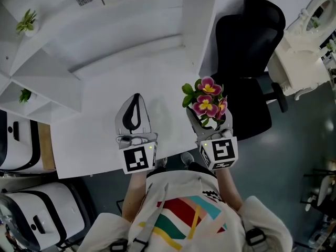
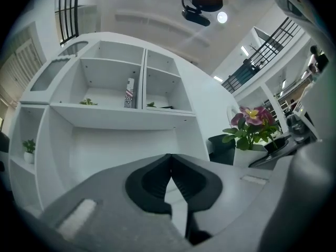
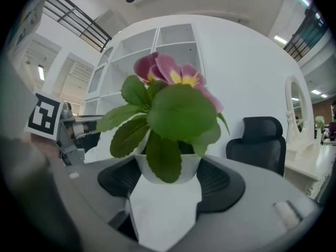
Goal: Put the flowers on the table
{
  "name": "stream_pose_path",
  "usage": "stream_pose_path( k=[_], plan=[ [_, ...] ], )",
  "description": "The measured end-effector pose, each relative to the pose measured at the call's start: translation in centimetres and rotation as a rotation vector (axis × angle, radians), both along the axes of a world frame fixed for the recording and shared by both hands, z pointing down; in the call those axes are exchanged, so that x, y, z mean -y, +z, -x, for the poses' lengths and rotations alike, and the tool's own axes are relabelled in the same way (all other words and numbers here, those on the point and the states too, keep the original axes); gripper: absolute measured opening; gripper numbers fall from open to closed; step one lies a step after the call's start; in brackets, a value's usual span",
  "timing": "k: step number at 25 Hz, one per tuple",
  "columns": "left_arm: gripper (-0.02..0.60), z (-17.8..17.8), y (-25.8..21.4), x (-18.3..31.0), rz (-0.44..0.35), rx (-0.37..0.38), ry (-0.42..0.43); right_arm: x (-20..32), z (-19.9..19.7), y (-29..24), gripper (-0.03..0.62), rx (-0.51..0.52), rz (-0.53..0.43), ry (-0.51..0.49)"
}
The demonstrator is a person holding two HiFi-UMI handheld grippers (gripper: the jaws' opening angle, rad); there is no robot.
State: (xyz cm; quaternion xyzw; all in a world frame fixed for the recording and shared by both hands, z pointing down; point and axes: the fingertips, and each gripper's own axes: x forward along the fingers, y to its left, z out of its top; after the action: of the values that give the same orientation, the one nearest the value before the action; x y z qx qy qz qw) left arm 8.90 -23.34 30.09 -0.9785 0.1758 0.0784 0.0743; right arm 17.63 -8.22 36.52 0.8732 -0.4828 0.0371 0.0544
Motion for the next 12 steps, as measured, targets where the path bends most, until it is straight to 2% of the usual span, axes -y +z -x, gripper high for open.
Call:
stream_pose_path(
  k=[6, 12],
  plan=[
    [0.003, -0.2, 0.4, 1.4, 0.003, 0.005, 0.008, 1.1, -0.7, 0.7, 0.324, 0.016, 0.002, 0.02],
    [0.003, 0.1, 1.1, 3.6, 0.02, 0.033, -0.015, 4.4, -1.5, 1.6, 0.324, 0.049, 0.023, -0.009]
  ],
)
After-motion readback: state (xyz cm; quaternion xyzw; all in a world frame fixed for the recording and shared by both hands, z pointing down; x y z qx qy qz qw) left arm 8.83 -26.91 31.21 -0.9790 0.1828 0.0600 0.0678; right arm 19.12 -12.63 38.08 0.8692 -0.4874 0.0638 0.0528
